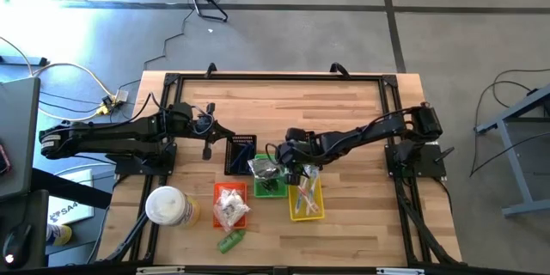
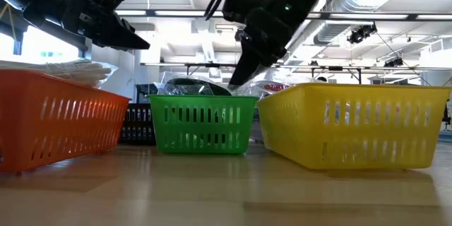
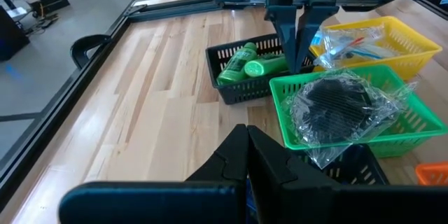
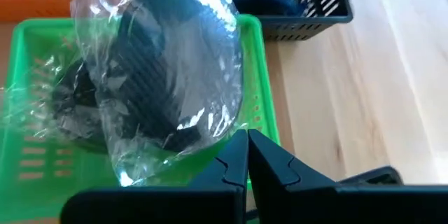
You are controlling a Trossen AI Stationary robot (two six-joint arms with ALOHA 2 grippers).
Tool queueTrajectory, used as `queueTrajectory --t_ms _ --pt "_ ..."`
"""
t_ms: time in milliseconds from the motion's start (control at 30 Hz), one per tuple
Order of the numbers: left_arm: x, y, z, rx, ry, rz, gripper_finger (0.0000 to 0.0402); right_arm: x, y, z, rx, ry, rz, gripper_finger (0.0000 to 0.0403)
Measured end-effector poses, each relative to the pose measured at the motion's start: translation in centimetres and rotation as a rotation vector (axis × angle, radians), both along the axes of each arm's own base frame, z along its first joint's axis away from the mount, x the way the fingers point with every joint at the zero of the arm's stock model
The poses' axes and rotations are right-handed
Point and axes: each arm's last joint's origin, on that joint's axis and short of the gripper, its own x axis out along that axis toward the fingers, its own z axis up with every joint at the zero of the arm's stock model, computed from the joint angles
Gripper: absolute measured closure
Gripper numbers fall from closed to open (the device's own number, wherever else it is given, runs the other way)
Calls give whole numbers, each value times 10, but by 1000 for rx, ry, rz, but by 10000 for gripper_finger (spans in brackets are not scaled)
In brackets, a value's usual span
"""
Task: Pick & Place Travel size toiletries
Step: Put the black hairbrush into the green bin
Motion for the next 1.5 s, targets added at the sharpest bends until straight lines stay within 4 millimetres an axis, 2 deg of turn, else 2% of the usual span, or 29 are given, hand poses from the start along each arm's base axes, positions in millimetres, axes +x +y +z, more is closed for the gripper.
queueTrajectory --t_ms 367,733,1033,1233,1500 --pt "0 0 0 1 0 0 401 12 1 27 -19 -2 19 400" --pt "0 0 0 1 0 0 401 15 3 34 -2 -15 64 400" --pt "0 0 0 1 -1 0 401 21 4 11 20 48 87 400" --pt "0 0 0 1 0 0 401 18 4 9 21 90 89 400" --pt "0 0 0 1 0 0 401 21 8 -7 141 147 189 400"
